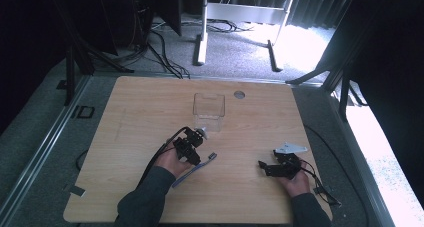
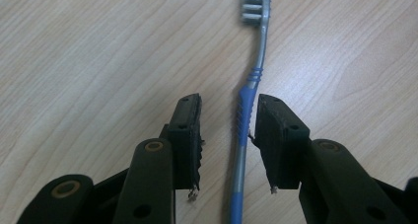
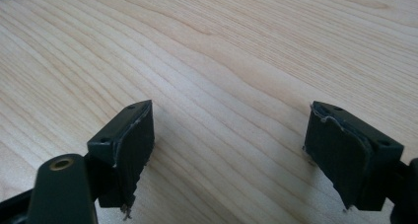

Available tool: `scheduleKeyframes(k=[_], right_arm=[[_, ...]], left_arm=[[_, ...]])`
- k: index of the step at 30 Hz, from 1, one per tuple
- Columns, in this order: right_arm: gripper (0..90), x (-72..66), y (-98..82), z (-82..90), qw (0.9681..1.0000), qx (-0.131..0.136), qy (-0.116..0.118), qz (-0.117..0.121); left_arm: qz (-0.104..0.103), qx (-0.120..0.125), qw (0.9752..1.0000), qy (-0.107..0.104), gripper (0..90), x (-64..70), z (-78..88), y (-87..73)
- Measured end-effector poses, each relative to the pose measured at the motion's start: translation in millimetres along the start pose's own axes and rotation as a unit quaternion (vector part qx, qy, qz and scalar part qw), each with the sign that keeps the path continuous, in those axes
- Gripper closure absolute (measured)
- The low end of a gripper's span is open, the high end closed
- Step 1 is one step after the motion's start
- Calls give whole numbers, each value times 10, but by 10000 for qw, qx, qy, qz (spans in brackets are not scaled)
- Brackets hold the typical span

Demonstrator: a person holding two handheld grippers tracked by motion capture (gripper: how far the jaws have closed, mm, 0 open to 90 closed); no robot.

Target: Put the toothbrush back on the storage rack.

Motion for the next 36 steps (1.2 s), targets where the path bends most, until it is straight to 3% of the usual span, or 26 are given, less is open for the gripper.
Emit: scheduleKeyframes(k=[24, 36], right_arm=[[187, 0, 0, 0, 10000, 0, -1, -1], [187, 1, 0, 0, 10000, -1, -2, 5]], left_arm=[[-142, -224, 9995, -171, 697, 106, -124, -13], [-255, -461, 9986, -82, 734, 131, -184, -30]])
Point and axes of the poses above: each handheld gripper's, and its own axes: z roughly backward along the jaws, y roughly out of its top, x roughly to its right, the point moved 8 cm from there along -z, roughly forward along the jaws, and after that the axes turned 10 degrees about -z, right-handed, at the moved point
